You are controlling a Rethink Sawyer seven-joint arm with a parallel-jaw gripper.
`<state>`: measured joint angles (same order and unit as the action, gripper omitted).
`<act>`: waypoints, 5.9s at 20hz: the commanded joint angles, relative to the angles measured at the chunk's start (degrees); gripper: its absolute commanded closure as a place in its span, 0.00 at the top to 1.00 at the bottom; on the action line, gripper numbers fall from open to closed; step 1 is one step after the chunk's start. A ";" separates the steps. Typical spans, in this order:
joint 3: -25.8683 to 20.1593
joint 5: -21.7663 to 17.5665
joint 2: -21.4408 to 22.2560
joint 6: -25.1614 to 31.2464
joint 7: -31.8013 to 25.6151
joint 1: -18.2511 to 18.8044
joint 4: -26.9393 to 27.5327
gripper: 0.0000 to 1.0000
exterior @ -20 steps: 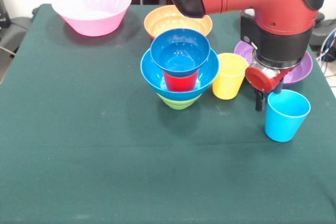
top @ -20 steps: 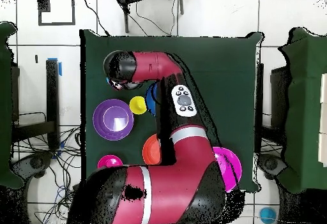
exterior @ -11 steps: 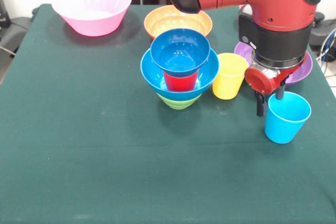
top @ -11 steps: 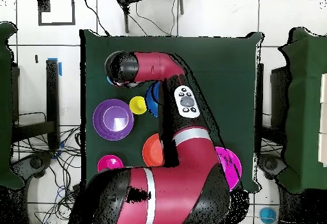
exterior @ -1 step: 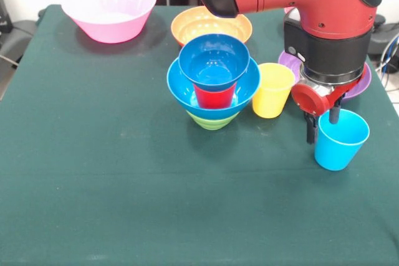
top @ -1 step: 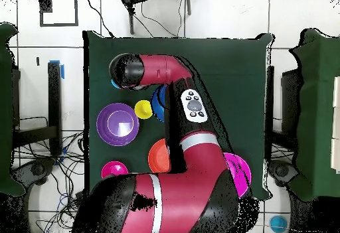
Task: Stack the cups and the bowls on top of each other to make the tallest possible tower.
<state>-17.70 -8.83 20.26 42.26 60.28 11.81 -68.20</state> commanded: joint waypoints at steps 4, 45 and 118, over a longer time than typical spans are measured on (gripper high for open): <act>-2.11 -0.16 -2.85 -0.59 5.79 0.18 -2.55 1.00; -3.01 -1.78 -6.37 -6.26 3.54 1.72 -2.52 0.00; 4.27 -8.51 10.40 28.66 -6.13 6.32 0.25 0.00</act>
<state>-10.74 -12.88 34.54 65.33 60.28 19.24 -68.29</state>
